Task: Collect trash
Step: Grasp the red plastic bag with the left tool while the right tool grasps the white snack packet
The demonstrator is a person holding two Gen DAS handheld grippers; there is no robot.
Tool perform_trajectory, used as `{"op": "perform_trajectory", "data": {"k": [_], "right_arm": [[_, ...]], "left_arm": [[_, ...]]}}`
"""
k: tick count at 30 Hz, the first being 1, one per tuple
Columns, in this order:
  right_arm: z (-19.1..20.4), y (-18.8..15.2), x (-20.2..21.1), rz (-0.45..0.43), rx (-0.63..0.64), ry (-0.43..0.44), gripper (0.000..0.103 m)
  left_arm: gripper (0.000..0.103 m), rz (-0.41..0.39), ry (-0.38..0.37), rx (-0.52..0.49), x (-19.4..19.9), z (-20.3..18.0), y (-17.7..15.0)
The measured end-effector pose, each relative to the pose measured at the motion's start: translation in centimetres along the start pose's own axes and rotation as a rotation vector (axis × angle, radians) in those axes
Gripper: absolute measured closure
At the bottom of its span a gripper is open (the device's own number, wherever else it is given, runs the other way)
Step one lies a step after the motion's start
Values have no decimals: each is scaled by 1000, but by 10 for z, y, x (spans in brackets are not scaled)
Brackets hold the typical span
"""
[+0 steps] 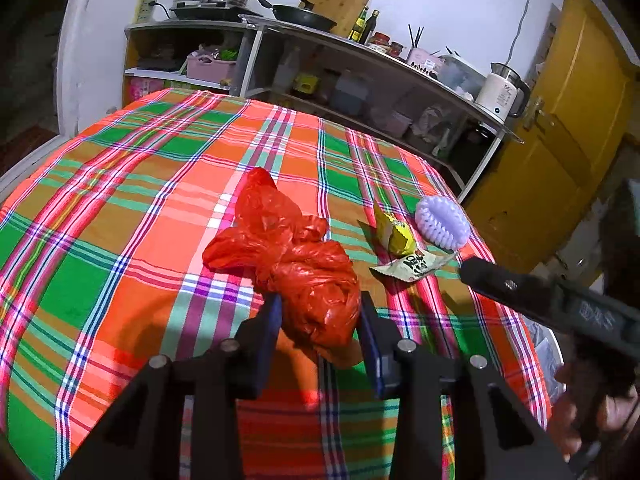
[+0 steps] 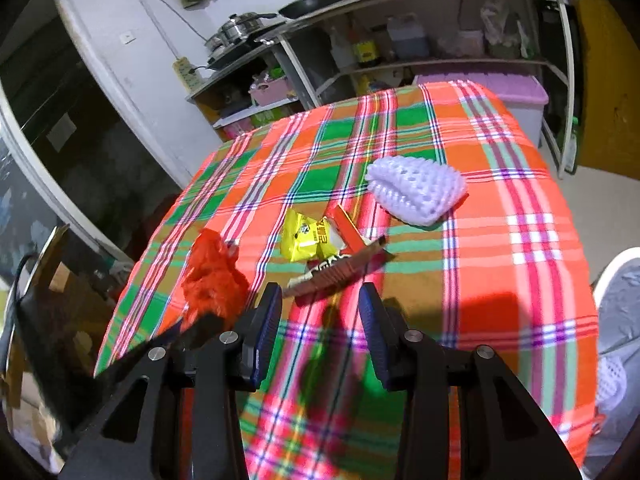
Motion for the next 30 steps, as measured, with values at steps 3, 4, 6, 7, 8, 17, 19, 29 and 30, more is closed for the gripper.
{"op": "perform_trajectory", "data": {"k": [3,4,6,7,8,17,19,29,30], "right_arm": [[-3,6,-10,8,-54,-8,62],[-4,8,-13,10,-74,-9,62],[-6,12,-16,11,-99,-7,62],[-6,13,-19,14,-107,-9,62],[-6,14,-21,18,-111,-12,62],[-15,8,-37,34,-104,-91,95],[-15,8,-33,24,-91,-92,98],[-21,-5,4,-21,-46,-91,101],[-22,-5,7,-23,-46,-90,101]], "left_arm": [[64,-1,-16,8,-1,3,-1],[64,-2,-21,10,-1,3,-1],[64,-4,-26,9,-1,3,-1],[64,-4,-28,9,-1,3,-2],[64,-3,-33,9,-2,3,-2],[64,-3,-50,5,-2,3,-1],[64,-5,-48,-3,-2,1,-1],[64,-21,-39,-66,14,-18,-5],[64,-21,-40,-71,15,-20,-5]]}}
Point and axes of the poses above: each gripper's, at about its wrist camera, not at the fingertips, and x roughly against the way its jaws point, z to its left, y to its top, the point moved 5 cm from there along -x, roughly the way its jaws point, and after that the axes turned 11 degrees about -x, right-handed, at the moved point
